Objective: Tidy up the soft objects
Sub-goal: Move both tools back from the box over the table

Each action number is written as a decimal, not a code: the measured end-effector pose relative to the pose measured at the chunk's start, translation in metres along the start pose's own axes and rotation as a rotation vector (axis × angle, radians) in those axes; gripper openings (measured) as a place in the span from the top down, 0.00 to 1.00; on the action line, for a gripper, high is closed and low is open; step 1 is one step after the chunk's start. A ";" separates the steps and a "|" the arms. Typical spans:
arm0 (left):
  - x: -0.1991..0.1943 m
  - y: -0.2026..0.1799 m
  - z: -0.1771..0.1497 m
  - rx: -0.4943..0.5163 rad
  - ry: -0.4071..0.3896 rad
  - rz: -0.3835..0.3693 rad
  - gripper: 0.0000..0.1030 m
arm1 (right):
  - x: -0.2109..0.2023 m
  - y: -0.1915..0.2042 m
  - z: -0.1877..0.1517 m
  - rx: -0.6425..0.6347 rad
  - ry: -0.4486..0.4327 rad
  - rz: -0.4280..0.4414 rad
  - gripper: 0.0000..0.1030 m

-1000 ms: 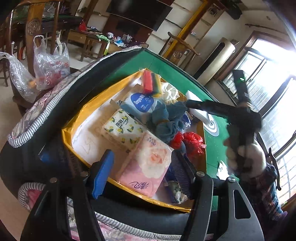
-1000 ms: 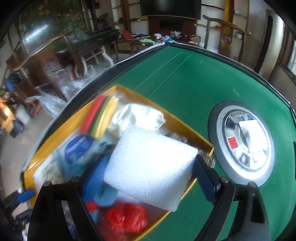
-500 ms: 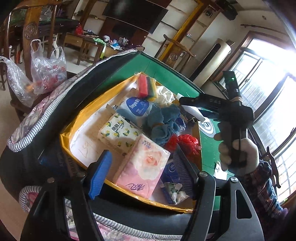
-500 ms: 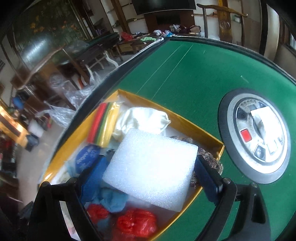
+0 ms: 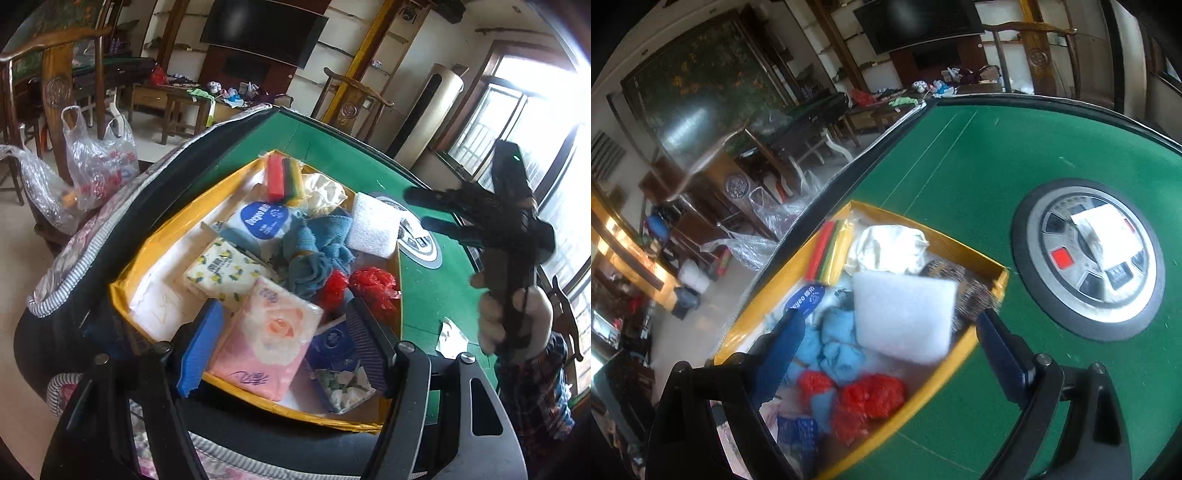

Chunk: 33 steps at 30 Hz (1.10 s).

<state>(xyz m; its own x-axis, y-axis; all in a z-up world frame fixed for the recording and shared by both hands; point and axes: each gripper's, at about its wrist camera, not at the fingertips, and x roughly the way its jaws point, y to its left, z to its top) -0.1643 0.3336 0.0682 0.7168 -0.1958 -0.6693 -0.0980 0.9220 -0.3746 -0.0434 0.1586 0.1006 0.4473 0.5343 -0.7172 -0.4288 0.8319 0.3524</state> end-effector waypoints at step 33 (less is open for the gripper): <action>0.078 -0.155 0.005 0.375 -0.140 0.074 0.21 | -0.095 -0.169 -0.066 0.229 -0.259 -0.124 0.11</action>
<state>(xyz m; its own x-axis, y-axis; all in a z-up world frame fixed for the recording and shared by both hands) -0.0897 0.1776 0.0773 0.8066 -0.1012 -0.5824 0.0874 0.9948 -0.0519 -0.0652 -0.0424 0.0694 0.6817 0.4228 -0.5971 -0.1846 0.8891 0.4188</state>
